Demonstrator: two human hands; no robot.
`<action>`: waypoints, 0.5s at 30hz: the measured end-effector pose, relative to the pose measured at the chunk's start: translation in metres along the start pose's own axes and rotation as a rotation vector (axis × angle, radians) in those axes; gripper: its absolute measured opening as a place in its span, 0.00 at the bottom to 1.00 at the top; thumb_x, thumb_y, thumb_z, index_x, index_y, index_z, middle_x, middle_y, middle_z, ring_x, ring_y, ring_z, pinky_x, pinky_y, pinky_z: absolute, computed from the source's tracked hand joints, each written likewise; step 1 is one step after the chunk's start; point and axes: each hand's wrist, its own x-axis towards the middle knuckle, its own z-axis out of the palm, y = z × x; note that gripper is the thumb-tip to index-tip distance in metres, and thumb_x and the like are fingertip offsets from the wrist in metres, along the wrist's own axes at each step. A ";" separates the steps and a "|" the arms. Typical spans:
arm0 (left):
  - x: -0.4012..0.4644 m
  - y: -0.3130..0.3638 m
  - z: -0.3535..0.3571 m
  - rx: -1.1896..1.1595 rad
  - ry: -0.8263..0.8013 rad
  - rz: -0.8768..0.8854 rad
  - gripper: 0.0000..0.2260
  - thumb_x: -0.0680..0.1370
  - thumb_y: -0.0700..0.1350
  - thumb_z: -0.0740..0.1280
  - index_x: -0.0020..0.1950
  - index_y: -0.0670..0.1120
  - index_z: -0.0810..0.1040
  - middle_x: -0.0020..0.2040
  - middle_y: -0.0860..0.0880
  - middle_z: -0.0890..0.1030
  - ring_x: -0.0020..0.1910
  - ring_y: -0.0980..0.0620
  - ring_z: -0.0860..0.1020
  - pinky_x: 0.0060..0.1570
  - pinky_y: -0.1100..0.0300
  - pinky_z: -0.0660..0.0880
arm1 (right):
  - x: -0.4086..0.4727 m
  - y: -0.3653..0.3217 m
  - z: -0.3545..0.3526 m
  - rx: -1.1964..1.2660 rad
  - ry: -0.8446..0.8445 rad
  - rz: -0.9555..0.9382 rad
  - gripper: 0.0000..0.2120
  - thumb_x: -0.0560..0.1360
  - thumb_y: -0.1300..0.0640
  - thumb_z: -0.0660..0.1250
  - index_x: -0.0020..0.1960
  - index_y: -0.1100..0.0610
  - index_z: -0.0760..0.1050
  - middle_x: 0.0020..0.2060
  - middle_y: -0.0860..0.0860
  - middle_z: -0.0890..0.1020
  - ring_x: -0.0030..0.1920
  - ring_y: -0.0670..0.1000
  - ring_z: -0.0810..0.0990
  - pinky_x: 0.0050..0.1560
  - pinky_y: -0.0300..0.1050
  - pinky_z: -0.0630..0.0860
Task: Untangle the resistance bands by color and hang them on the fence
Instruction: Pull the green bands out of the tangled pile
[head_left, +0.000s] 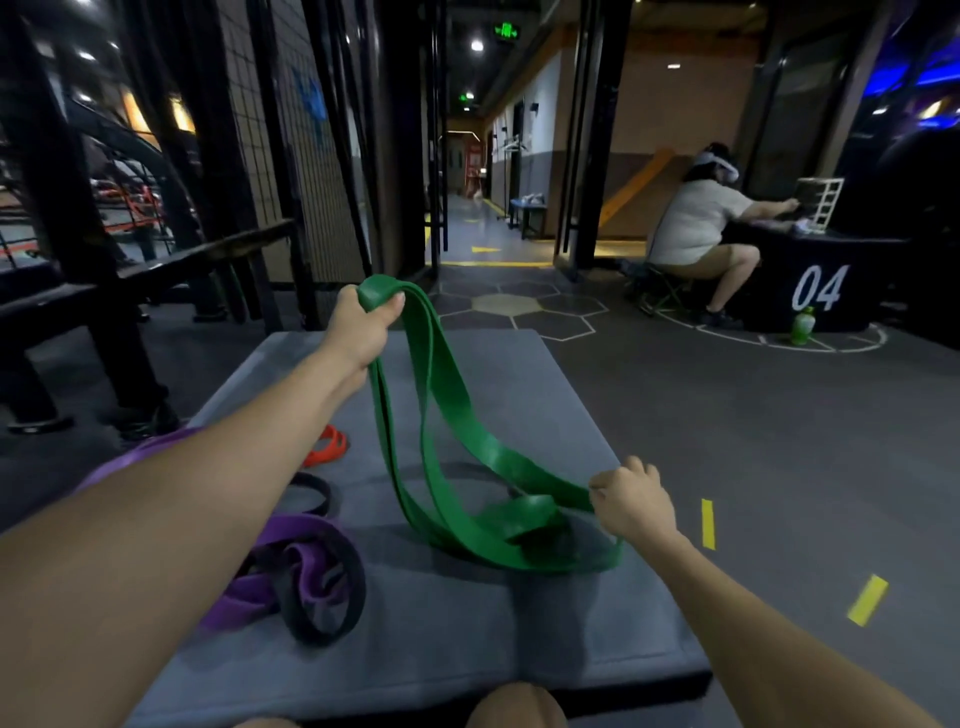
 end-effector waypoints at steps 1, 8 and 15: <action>0.000 0.003 0.001 -0.017 -0.006 -0.002 0.05 0.79 0.44 0.64 0.48 0.48 0.67 0.42 0.54 0.71 0.50 0.52 0.71 0.49 0.58 0.67 | 0.004 -0.007 -0.007 -0.049 0.004 -0.037 0.16 0.79 0.53 0.57 0.64 0.51 0.74 0.61 0.55 0.69 0.62 0.60 0.66 0.60 0.52 0.69; 0.000 0.034 0.012 -0.051 -0.127 0.033 0.03 0.79 0.42 0.63 0.48 0.46 0.70 0.46 0.49 0.75 0.50 0.51 0.74 0.48 0.60 0.71 | 0.038 -0.128 -0.096 0.526 0.072 -0.404 0.34 0.72 0.45 0.68 0.72 0.58 0.62 0.65 0.59 0.70 0.66 0.59 0.68 0.66 0.55 0.67; 0.012 0.080 0.011 -0.018 -0.220 0.096 0.08 0.78 0.41 0.65 0.54 0.43 0.68 0.42 0.51 0.73 0.40 0.56 0.71 0.37 0.64 0.68 | 0.040 -0.181 -0.181 0.769 0.165 -0.590 0.15 0.73 0.61 0.69 0.60 0.57 0.77 0.51 0.56 0.82 0.51 0.54 0.81 0.57 0.51 0.77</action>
